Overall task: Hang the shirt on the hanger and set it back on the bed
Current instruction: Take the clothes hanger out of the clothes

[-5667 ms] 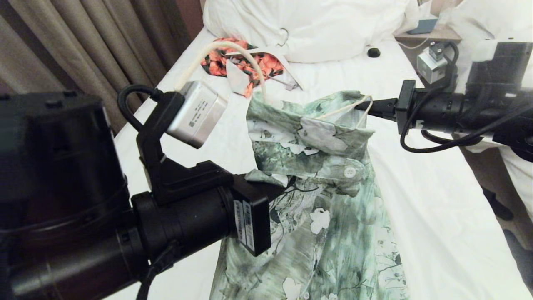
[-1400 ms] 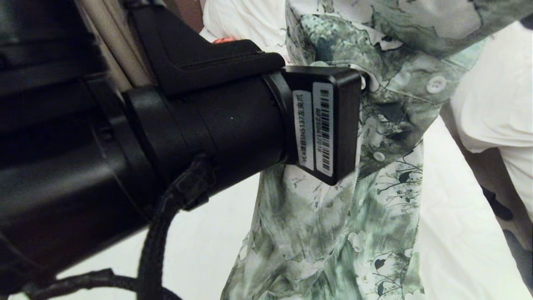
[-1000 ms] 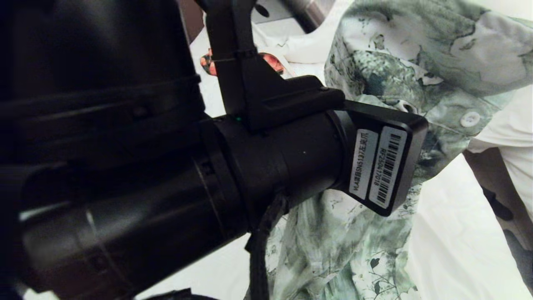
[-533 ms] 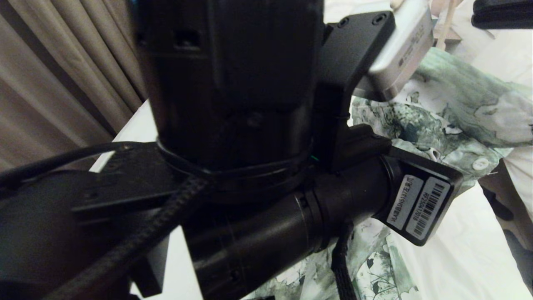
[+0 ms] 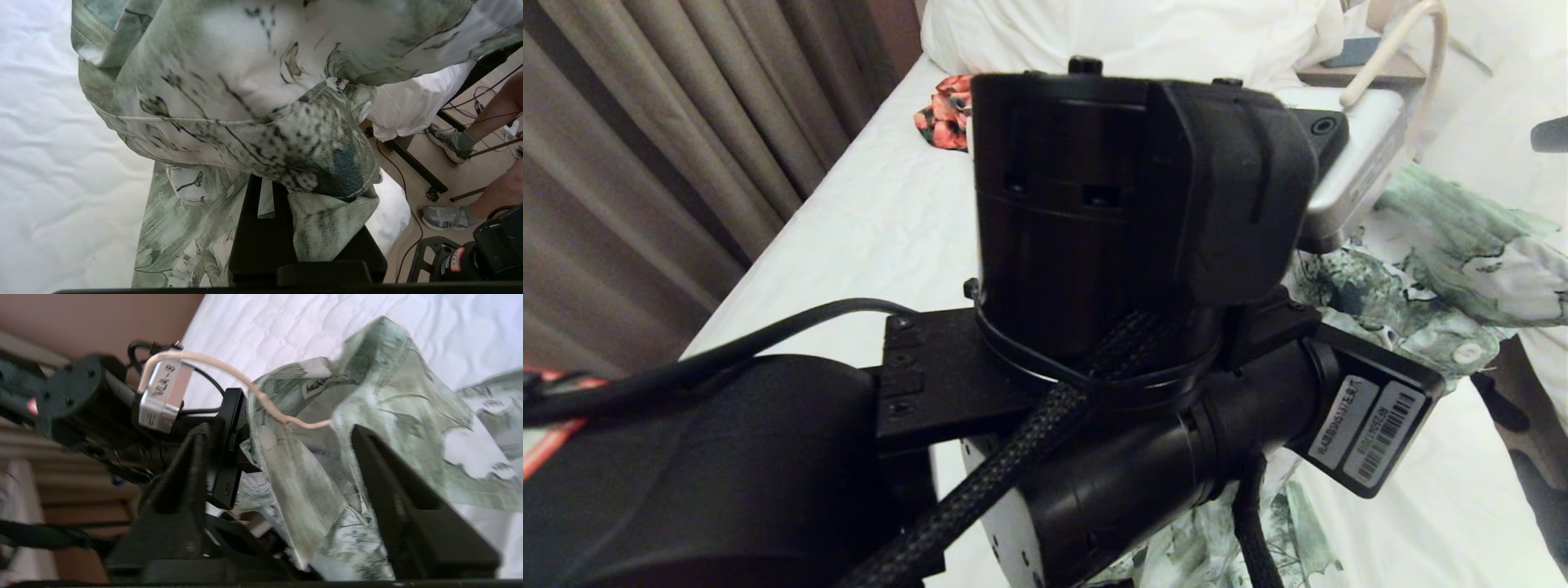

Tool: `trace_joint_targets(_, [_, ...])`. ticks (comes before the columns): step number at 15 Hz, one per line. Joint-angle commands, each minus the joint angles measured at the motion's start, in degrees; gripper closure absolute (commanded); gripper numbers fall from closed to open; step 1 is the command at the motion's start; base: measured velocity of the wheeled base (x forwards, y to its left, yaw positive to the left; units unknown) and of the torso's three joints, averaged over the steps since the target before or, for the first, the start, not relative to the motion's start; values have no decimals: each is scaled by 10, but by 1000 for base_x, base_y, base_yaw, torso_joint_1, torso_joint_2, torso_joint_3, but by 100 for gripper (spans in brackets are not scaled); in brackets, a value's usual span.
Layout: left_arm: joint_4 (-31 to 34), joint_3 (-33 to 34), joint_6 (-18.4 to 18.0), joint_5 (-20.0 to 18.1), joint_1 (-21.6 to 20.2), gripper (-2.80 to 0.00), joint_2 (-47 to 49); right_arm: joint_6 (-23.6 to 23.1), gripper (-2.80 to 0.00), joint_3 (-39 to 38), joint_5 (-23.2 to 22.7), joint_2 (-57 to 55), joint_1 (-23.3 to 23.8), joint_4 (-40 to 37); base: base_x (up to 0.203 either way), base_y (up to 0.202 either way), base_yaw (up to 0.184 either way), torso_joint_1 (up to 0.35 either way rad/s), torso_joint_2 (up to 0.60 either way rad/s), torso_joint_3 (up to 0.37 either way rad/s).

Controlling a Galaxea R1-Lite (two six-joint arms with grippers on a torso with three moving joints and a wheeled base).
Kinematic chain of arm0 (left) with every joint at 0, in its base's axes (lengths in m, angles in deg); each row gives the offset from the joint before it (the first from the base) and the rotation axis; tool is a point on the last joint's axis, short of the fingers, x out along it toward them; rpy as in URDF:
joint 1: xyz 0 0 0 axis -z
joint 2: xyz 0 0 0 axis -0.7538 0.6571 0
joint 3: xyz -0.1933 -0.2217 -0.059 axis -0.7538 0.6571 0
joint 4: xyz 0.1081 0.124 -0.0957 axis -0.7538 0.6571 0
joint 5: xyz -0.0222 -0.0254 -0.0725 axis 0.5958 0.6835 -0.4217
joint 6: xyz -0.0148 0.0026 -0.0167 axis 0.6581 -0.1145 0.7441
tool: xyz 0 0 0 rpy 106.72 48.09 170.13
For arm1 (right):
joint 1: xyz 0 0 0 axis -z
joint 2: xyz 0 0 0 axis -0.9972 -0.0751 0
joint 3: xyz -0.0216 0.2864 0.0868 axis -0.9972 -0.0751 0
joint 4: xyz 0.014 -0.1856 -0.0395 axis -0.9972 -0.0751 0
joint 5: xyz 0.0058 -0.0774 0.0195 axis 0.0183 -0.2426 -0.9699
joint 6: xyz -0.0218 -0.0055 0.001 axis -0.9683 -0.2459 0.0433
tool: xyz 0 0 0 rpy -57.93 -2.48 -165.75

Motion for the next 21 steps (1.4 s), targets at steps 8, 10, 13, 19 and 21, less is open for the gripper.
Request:
trace_joint_targets(8, [-2,-10,3,2,15,0,6,-75,-280,-52,-5,1,-9,61,0,0,0,0,0,0])
trace_joint_targets(10, [-2,-10,3,3,17,0,7,-74,-280,-70,-4,-2,-18,103,0,0,0,0,0,0])
trace_joint_targets(13, [-2,-11,3,4,17,0,7,-74,-280,-71,2,-21,-46,113,0,0,0,0,0,0])
trace_joint_targets(19, [-2,-16,3,3,17,0,13,-74,-280,-72,42,-55,-85,160,0,0,0,0,0,0])
trace_joint_targets(21, [-2,-16,3,3,17,0,13,-74,0,-71,43,-60,-88,161,0,0,0,0,0,0])
